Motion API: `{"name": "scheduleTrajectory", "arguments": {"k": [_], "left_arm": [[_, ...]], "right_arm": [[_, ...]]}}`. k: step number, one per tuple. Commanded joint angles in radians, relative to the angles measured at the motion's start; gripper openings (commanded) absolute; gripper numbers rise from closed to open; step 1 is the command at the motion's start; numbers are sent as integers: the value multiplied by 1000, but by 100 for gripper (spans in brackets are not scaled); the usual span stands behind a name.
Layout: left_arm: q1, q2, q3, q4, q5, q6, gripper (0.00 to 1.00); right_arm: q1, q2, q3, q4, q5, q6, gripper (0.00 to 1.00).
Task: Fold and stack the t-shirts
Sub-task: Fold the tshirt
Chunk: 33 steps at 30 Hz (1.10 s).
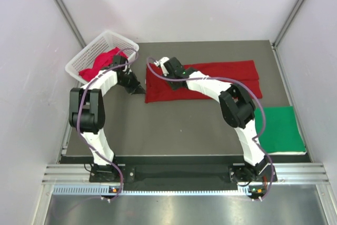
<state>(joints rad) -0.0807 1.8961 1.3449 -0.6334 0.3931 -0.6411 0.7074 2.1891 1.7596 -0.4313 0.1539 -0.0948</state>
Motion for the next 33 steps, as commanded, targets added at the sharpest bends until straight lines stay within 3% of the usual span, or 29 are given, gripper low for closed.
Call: {"name": "scheduleTrajectory", "arguments": {"k": [1, 11, 20, 33], "left_arm": [[-10, -88, -33, 170, 124, -120, 0], [-45, -42, -150, 385, 133, -221, 0], [-45, 20, -93, 275, 7, -134, 0], [-45, 37, -95, 209, -53, -95, 0]], "right_arm": [[29, -29, 46, 34, -10, -31, 22], [44, 12, 43, 42, 22, -40, 30], [44, 55, 60, 43, 30, -51, 29], [46, 89, 77, 52, 113, -51, 27]]}}
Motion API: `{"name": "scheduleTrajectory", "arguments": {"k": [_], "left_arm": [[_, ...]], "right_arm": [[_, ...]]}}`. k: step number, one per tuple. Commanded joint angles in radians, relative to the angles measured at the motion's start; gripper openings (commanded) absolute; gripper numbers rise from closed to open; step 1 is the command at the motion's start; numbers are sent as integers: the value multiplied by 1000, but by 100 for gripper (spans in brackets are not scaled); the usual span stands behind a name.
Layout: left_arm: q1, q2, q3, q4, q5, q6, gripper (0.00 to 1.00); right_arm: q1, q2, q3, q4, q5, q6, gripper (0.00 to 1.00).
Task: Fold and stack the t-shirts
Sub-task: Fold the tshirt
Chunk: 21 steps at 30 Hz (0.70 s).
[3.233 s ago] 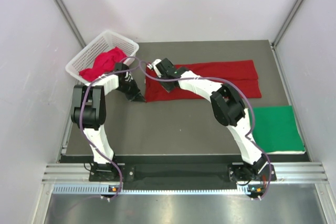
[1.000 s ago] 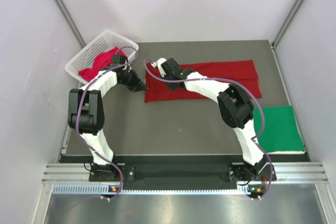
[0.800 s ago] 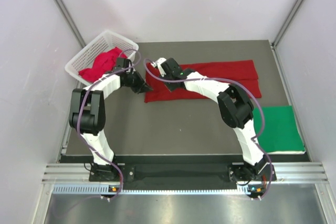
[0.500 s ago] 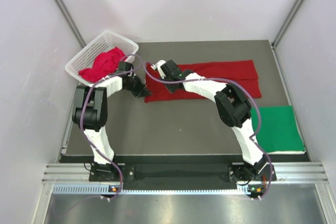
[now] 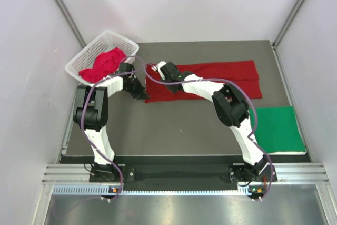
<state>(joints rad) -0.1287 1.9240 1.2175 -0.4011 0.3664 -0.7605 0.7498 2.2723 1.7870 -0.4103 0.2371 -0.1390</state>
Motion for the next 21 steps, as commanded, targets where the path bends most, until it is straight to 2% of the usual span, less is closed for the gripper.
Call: {"name": "scheduleTrajectory", "arguments": {"k": [1, 2, 5, 6, 7, 21], "left_arm": [[3, 9, 34, -25, -29, 26, 0], [3, 13, 34, -28, -29, 29, 0], [3, 18, 36, -31, -32, 30, 0], [3, 17, 36, -31, -34, 32, 0], [3, 20, 36, -34, -40, 32, 0], [3, 38, 37, -74, -64, 55, 0]], "right_arm": [[3, 7, 49, 30, 28, -7, 27], [3, 9, 51, 30, 30, -7, 27], [3, 13, 60, 33, 48, -8, 15], [3, 13, 64, 33, 54, -10, 3], [3, 10, 75, 31, 79, -7, 0], [-81, 19, 124, 31, 179, 29, 0]]}}
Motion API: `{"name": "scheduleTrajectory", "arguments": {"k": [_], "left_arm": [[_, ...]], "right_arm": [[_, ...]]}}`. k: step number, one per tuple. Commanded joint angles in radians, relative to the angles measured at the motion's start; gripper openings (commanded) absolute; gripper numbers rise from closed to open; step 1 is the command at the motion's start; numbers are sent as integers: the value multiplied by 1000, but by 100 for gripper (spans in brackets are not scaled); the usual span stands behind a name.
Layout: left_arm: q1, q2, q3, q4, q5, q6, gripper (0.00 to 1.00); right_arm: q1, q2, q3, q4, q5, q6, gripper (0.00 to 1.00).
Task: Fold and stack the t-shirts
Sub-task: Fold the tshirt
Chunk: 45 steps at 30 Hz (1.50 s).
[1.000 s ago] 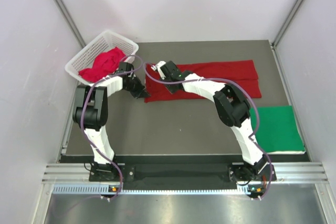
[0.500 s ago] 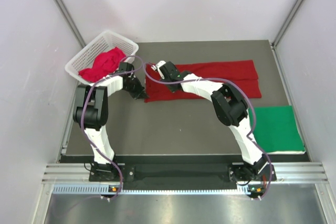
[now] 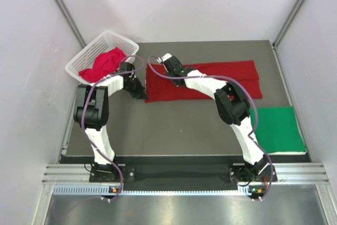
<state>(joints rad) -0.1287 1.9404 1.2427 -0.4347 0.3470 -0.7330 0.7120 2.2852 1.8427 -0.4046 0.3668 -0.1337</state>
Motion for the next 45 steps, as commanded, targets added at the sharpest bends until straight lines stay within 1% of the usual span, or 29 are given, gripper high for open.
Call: {"name": "scheduleTrajectory", "arguments": {"k": [1, 12, 14, 15, 16, 17, 20, 21, 24, 27, 30, 32, 33, 36, 38, 39, 41, 45], "left_arm": [[1, 20, 14, -42, -48, 29, 0], [1, 28, 14, -76, -72, 44, 0], [1, 32, 17, -82, -74, 47, 0], [1, 32, 23, -88, -75, 49, 0], [1, 31, 26, -94, -77, 50, 0], [1, 31, 31, -101, -78, 50, 0], [1, 26, 55, -119, -77, 49, 0], [1, 26, 70, -125, -74, 50, 0], [1, 31, 109, -168, -83, 67, 0], [3, 37, 120, -213, -114, 93, 0], [3, 17, 121, -230, -125, 112, 0], [0, -6, 138, -225, -102, 121, 0], [-2, -27, 147, -222, -94, 121, 0], [-20, -40, 210, -216, -72, 113, 1], [-37, -31, 236, -182, -31, 87, 2], [-41, -14, 236, -127, -2, 75, 3], [-57, 9, 238, -81, 49, 37, 2], [-77, 84, 259, -50, 29, 23, 1]], "right_arm": [[-52, 10, 78, 24, 47, 29, 0], [-143, 62, 132, 3, 11, 83, 1], [-147, 63, 132, 0, 14, 92, 4], [-152, 59, 130, -6, 14, 101, 10], [-154, 54, 130, -10, 18, 106, 13], [-157, 46, 130, -13, 21, 117, 22], [-164, 10, 135, -40, 32, 128, 32], [-169, -12, 136, -65, 34, 128, 34], [-192, -56, 142, -138, 2, 212, 35], [-229, -108, 110, -200, -83, 311, 35], [-279, -194, -56, -198, -156, 397, 34], [-328, -246, -108, -201, -196, 430, 34], [-344, -259, -143, -206, -233, 434, 34], [-397, -297, -180, -235, -301, 445, 34], [-425, -312, -198, -252, -310, 453, 33], [-433, -332, -224, -252, -315, 454, 33], [-456, -349, -246, -258, -322, 448, 34], [-503, -375, -301, -280, -318, 434, 34]]}}
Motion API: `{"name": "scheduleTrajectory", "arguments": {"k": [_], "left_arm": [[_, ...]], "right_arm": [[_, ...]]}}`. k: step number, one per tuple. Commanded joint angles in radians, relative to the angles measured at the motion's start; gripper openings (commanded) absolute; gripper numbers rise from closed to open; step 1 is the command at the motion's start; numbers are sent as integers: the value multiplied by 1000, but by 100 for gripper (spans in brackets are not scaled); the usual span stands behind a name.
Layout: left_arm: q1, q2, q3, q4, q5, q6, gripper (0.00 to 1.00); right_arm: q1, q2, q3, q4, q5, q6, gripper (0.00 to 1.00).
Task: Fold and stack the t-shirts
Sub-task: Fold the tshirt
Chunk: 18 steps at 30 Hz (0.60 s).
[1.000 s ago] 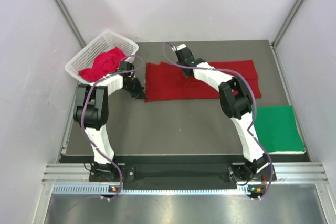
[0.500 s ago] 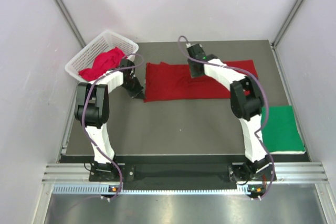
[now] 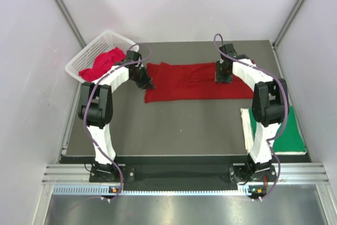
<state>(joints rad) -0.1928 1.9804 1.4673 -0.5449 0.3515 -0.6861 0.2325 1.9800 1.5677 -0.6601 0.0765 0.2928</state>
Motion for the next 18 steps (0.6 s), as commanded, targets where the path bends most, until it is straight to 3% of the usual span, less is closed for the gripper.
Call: {"name": "scheduleTrajectory", "arguments": {"k": [1, 5, 13, 18], "left_arm": [[-14, 54, 34, 53, 12, -18, 1], [-14, 86, 36, -18, -94, 20, 0], [-11, 132, 44, -79, -271, 59, 0], [-4, 224, 158, -122, -328, 85, 0]], "right_arm": [[-36, -72, -37, -26, -26, 6, 34], [-119, -99, -87, -33, -24, 3, 34], [-150, -197, -57, -82, -30, -37, 35], [-151, -314, -41, -124, -44, 3, 36]]}}
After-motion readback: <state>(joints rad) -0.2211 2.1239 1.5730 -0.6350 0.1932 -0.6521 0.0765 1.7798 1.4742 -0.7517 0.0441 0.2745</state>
